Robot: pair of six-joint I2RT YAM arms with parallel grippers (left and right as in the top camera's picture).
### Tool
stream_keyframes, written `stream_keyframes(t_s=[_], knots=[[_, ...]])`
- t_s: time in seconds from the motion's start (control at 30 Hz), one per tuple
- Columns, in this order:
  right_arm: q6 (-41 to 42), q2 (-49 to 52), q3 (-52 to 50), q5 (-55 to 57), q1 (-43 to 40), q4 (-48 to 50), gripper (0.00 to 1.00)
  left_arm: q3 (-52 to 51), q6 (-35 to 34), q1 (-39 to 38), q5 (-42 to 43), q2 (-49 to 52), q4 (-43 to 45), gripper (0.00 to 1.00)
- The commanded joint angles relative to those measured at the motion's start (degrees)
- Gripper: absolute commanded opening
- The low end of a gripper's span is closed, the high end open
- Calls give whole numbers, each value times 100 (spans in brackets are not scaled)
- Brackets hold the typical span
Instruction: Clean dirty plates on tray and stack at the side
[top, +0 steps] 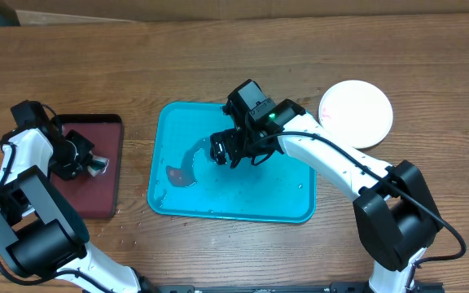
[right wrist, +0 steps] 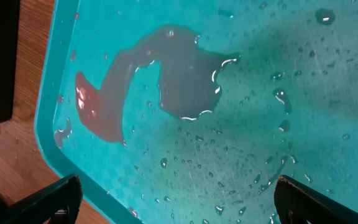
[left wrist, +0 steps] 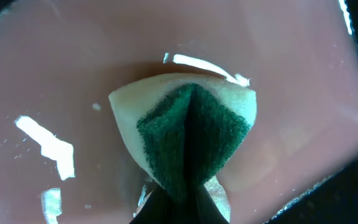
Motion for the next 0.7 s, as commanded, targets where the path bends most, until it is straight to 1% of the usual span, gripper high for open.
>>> stream_keyframes(t_s=[0.0,0.1,0.17,0.2,0.27,0.3,0.37,0.43,0.47,0.67], knots=[[20,-94,-13,63,0,81,100,-50,643,33,155,94,17,6],[20,-94,-13,61,0,81,100,-114,640,31,160,267,17,6],[20,-94,-13,61,0,70,100,-131,643,31,164,472,-4,12],[17,-94,-13,61,0,61,100,-129,643,31,164,562,-26,18],[20,-94,-13,61,0,48,100,-129,643,31,162,658,-59,43],[20,-94,-13,61,0,37,100,-127,643,33,157,660,-66,48],[20,-94,-13,61,0,15,100,-55,645,33,127,632,-96,47],[20,-94,-13,61,0,17,100,111,645,33,55,590,-251,40],[20,-94,-13,61,0,22,100,247,645,33,-7,546,-391,39],[17,-94,-13,61,0,83,100,1263,643,44,-192,345,-1283,39]])
